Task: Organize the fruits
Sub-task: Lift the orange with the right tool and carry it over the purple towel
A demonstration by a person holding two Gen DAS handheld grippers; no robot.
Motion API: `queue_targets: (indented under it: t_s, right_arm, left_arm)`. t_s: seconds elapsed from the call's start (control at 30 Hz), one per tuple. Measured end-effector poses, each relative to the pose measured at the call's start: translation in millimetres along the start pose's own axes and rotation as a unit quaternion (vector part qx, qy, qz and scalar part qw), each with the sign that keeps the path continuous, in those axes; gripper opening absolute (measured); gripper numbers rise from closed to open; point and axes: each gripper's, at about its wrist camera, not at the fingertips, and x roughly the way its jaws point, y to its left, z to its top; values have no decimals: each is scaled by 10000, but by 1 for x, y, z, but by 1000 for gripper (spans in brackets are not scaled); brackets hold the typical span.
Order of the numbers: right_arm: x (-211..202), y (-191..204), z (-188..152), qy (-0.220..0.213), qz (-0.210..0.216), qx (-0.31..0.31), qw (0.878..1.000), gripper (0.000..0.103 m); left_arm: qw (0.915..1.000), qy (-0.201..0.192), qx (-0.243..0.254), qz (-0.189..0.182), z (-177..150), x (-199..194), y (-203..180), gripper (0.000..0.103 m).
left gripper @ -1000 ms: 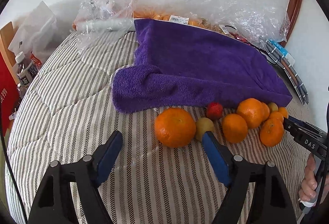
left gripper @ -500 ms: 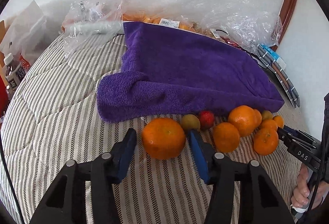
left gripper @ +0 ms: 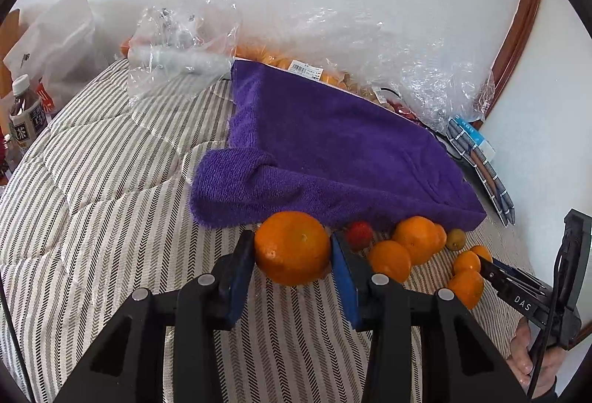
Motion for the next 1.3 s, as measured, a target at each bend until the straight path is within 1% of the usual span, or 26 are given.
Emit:
queue_targets:
  t_s: [0.33,0.4,0.5,0.6,0.67,0.73,0.87,0.97,1.1,1.23,1.3]
  right_arm:
    - [-11,-1,-3,-34,-123,57,9999,34]
    - [-15,-2,-2,-54,-143,75,9999,34]
    - [-23,-2,2,-149,-168,77,9997,34]
    - [-29,-2,10,-208,-214,55,9995,34]
    - [-35,-2,16,-281,-179,47,9994,34]
    - [-40,-1,22,-373,-186,25,9991,34]
    - [-49,0,36,-556,-141,-1,9984,34]
    - [-50,2,46,-654,-110,-36,9978,34]
    - [-49,3,58,-712,-40,-42,9974,34]
    - [-44,1,70,-752,21,-22,9972,34]
    - [-41,-1,74,-780,42,-20,9969,34]
  left_arm:
    - [9999,-48,78,101,0,-2,-3,39]
    - [9999,-76,79,71,0,-3,-3,39]
    - [9999,-115,45,50,2,-5,-3,39]
    - [9997,-108,147,174,3,-5,-8,39]
    - [9999,-87,86,112,6,-8,-10,39]
    - [9999,-89,64,34,11,-14,-15,39]
    - [9993,-224,286,43,21,-33,-28,39]
    - [9995,-250,212,-33,33,-41,-30,39]
    - [9992,-336,206,64,50,-42,-33,39]
    - [9987,-417,238,146,66,-35,-37,39]
    - [9988,-428,213,122,74,-30,-38,39]
